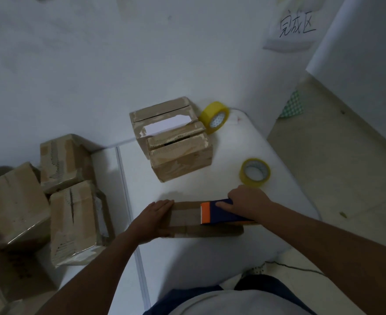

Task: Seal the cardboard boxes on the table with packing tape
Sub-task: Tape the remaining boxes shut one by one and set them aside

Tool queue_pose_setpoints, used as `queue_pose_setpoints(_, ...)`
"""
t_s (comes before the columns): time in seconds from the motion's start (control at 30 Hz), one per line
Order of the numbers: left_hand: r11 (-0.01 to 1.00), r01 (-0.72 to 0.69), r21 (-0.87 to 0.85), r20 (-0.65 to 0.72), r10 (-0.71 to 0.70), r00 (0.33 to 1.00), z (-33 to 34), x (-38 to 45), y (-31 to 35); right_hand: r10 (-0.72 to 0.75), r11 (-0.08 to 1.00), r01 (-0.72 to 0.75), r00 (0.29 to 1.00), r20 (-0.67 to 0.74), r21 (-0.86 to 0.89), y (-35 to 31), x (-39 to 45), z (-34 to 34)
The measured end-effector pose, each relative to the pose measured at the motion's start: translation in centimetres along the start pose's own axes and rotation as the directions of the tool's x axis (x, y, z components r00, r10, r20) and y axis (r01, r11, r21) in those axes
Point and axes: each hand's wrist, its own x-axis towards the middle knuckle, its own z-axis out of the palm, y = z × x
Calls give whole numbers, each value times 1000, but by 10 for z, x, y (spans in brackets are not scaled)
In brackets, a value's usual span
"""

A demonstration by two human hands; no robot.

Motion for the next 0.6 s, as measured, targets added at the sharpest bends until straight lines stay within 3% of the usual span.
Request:
queue_pose_setpoints(0.23, 1000, -2, -14, 27, 3, 1000, -2, -3, -5, 38, 998, -38, 999, 1, -50, -13, -5, -2)
queue_pose_setpoints(0.47, 994, 0, 112, 85, -10, 996, -15, -14, -34, 56, 997, -55, 998, 22, -48, -56, 12, 4)
queue_pose_setpoints(0.6, 970, 68, 233, 158, -107, 982, -17, -6, -9, 88, 996, -87, 996, 31, -37, -58, 15, 3)
